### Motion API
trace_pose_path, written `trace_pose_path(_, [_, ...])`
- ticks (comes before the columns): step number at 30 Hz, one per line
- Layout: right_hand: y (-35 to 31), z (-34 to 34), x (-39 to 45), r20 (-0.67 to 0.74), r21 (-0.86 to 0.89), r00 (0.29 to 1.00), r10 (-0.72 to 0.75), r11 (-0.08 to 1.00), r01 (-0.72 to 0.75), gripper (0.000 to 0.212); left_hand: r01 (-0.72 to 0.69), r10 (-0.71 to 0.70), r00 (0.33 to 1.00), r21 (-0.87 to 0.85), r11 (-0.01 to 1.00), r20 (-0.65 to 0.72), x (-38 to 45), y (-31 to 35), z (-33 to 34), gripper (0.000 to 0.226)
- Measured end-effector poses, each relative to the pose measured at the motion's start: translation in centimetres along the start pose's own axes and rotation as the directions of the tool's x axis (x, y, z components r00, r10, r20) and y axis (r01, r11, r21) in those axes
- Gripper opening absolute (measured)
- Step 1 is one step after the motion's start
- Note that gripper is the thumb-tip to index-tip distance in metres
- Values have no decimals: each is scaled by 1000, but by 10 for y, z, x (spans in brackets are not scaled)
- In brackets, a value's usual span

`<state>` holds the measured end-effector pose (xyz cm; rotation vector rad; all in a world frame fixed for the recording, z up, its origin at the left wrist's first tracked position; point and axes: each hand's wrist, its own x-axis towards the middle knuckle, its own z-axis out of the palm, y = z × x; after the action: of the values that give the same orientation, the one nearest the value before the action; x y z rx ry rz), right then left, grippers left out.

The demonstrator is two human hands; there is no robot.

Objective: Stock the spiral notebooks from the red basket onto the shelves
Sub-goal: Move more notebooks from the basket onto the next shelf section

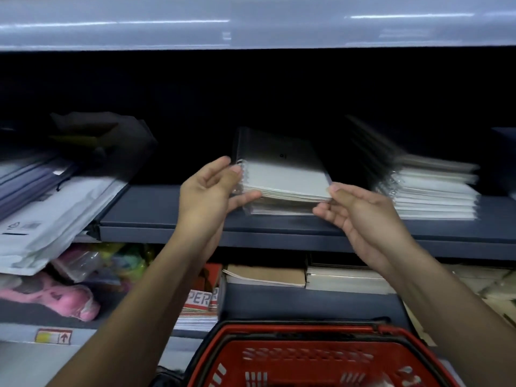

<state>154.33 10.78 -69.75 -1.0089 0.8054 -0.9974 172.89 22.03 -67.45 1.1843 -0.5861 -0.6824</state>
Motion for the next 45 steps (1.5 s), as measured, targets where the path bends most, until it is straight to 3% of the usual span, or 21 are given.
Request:
trace_pose_path(3, [-1,-5,-7,-15,-29,999,-33,999,33,35,-85,87,996,192,978,-3,-7,-7,-3,52])
trace_pose_path(5, [1,-10,-12,-39,-138,994,-107,985,101,33,-171,189,982,392,904,-6,-14,-17,-7,50])
trace_pose_path(11, [9,-6,7,-95,-372,954,-283,900,230,1,-357,446,895,607,710,5,7,-33,-5,40])
trace_pose_path(17, [16,5,35,-176,-342,940,-293,913,221,6,-296,408,912,618,729,-45,33,-36,11,43])
trace_pose_path(22, [13,3,38,-165,-337,946,-279,918,211,11,-265,358,932,567,780,-56,35,-34,15,43])
trace_pose_path(25, [10,-3,19,-107,-349,941,-320,899,266,25,-296,398,915,564,770,-62,23,-31,2,47])
trace_pose_path(29, [8,-20,-22,25,-418,927,-374,839,349,16,-359,446,895,555,750,-23,-9,-29,-13,34])
trace_pose_path(34, [27,-53,-68,148,-543,941,-304,770,334,10,-253,294,956,496,831,-5,-67,-46,-20,26])
trace_pose_path(38, [67,-96,-99,156,-675,963,-220,688,267,5,-19,16,1000,373,928,10,-119,-89,-23,20])
trace_pose_path(42, [118,-163,-122,139,-894,989,-52,423,148,13,215,-269,961,427,878,70,-158,-135,-36,16])
trace_pose_path(45, [143,-194,-126,25,-980,951,309,194,-38,21,300,-405,908,506,809,110,-174,-153,-40,13])
